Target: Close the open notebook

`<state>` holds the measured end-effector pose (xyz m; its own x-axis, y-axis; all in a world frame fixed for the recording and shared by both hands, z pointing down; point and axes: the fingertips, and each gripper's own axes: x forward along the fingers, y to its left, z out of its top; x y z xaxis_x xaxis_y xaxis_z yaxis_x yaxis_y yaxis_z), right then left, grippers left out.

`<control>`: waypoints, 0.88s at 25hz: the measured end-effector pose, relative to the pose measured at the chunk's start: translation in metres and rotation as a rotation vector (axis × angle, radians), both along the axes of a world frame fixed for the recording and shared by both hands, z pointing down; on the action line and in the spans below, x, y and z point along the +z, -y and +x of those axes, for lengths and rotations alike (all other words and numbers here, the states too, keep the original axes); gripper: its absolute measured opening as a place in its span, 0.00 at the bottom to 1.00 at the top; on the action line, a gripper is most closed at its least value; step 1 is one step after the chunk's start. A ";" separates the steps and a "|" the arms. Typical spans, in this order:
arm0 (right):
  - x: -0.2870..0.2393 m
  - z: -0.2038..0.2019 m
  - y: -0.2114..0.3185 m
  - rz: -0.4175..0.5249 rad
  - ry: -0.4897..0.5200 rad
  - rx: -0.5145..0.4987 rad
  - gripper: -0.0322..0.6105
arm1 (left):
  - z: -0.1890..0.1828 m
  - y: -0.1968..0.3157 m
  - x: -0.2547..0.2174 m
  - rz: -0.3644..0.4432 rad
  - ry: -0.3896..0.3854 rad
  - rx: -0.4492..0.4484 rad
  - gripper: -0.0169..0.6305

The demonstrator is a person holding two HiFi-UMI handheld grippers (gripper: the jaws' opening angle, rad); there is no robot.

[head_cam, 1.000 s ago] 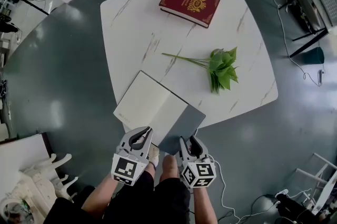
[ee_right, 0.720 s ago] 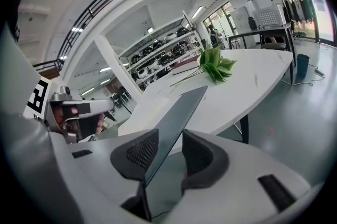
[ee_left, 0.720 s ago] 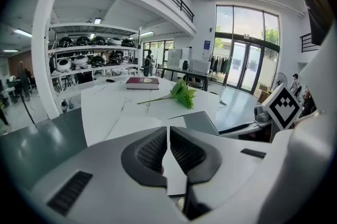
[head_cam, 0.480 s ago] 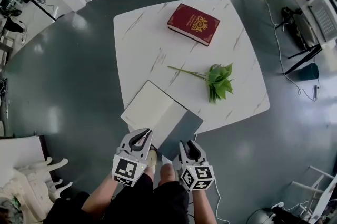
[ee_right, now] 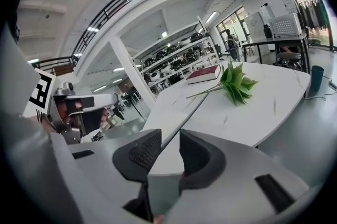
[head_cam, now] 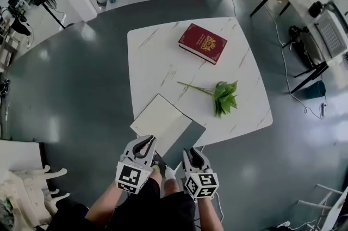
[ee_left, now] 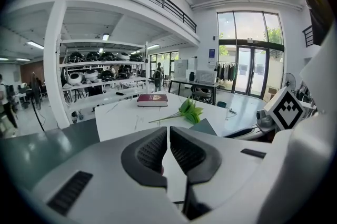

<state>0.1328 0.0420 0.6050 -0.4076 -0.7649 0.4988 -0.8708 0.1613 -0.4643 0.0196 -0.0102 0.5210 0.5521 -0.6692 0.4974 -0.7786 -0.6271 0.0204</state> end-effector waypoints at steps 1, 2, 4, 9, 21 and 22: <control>-0.003 -0.002 0.001 0.006 -0.001 -0.007 0.24 | -0.002 0.001 -0.003 0.007 -0.001 -0.005 0.08; -0.007 -0.005 0.003 0.011 -0.002 -0.015 0.24 | -0.004 0.001 -0.007 0.013 -0.001 -0.010 0.08; -0.013 -0.009 0.005 0.021 -0.003 -0.027 0.24 | -0.008 0.001 -0.014 0.027 -0.003 -0.021 0.08; -0.024 -0.020 0.013 0.042 -0.002 -0.055 0.23 | -0.021 0.002 -0.028 0.054 -0.003 -0.056 0.08; -0.046 -0.050 0.039 0.069 0.006 -0.058 0.18 | -0.065 0.016 -0.048 0.086 -0.014 -0.111 0.08; -0.048 -0.054 0.042 0.070 0.008 -0.054 0.17 | -0.070 0.019 -0.049 0.085 -0.016 -0.110 0.08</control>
